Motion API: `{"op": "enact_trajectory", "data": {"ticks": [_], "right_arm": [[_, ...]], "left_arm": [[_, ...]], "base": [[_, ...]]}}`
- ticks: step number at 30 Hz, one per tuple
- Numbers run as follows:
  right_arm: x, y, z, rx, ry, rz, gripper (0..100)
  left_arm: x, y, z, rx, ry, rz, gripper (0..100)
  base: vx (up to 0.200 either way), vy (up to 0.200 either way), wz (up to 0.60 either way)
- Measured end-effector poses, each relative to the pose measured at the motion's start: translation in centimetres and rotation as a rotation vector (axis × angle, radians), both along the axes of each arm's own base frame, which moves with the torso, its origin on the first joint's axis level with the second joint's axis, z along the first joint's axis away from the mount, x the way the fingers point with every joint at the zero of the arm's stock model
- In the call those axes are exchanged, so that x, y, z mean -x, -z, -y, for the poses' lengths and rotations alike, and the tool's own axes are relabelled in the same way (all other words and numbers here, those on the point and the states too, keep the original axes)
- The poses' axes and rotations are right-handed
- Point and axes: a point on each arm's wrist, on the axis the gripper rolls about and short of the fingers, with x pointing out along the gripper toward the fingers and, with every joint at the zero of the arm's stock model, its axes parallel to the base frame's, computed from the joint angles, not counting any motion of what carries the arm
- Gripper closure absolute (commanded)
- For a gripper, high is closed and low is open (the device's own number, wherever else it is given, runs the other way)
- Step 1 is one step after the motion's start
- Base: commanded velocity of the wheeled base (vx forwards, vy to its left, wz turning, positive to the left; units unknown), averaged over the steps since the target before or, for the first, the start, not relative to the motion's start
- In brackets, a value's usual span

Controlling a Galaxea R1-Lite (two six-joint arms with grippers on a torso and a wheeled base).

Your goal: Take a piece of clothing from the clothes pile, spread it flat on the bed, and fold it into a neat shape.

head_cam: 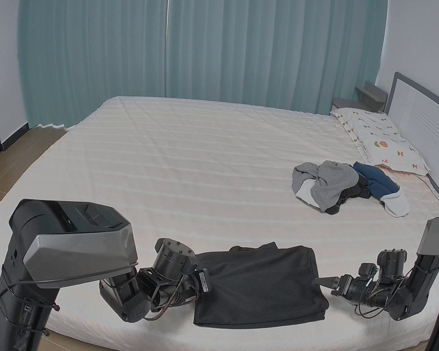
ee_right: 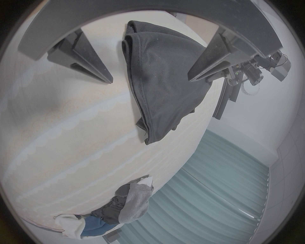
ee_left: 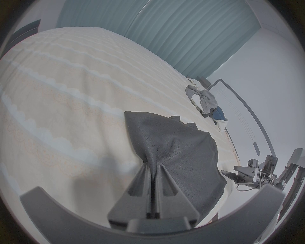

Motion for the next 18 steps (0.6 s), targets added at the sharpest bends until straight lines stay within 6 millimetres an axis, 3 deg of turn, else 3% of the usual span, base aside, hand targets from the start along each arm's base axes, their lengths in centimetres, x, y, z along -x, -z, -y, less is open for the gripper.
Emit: {"op": "enact_trajectory", "data": {"ticks": [7,18], "right_arm": [[-0.28,-0.11,0.04,-0.010,0.010,0.004,0],[-0.51,-0.08,0.44,-0.014,0.027,0.006,0]], "left_arm": [[-0.06,-0.10,-0.07,-0.004,-0.010,0.006,100],[-0.32,-0.47,-0.73,-0.004,-0.033,0.009,100]], "base": [[0.000,0.000,0.00],[0.000,0.200,0.00]]}}
